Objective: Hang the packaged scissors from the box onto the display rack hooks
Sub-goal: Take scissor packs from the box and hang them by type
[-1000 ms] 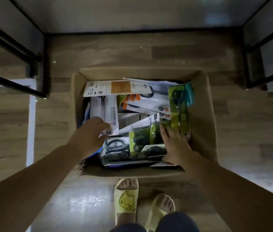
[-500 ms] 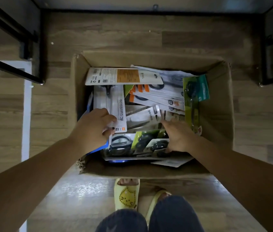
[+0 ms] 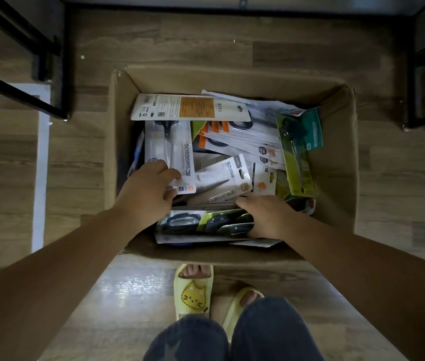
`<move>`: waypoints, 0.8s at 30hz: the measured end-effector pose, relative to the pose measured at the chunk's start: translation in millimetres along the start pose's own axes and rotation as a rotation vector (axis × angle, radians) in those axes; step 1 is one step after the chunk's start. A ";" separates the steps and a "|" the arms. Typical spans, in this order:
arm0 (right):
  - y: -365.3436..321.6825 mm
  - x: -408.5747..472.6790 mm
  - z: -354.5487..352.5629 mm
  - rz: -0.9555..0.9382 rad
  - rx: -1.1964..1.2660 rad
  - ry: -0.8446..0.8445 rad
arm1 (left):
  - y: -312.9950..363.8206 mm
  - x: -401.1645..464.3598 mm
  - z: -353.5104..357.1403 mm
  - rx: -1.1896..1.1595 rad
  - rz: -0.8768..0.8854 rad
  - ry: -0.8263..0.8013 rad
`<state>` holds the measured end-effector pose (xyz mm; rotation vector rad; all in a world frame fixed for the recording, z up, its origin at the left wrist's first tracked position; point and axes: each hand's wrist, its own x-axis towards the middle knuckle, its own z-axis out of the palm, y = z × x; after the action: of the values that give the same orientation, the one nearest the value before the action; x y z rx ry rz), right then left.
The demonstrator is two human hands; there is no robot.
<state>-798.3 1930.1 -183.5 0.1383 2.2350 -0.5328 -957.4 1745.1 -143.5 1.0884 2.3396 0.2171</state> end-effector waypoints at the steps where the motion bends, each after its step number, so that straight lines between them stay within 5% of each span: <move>1: -3.6 -3.8 -0.6 -0.011 -0.053 0.017 | 1.5 -2.1 0.1 -0.007 -0.016 -0.017; 15: -56.8 -76.8 -69.6 -0.033 -0.385 0.180 | 24.6 -74.3 -44.4 -0.331 -0.315 -0.058; 24: -72.3 -156.5 -131.9 0.107 -0.199 0.248 | 68.9 -108.0 -129.2 -0.420 -0.434 -0.070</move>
<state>-806.6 1931.8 33.4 0.2299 2.4905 -0.2432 -925.1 1720.2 33.8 0.3721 2.2606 0.4682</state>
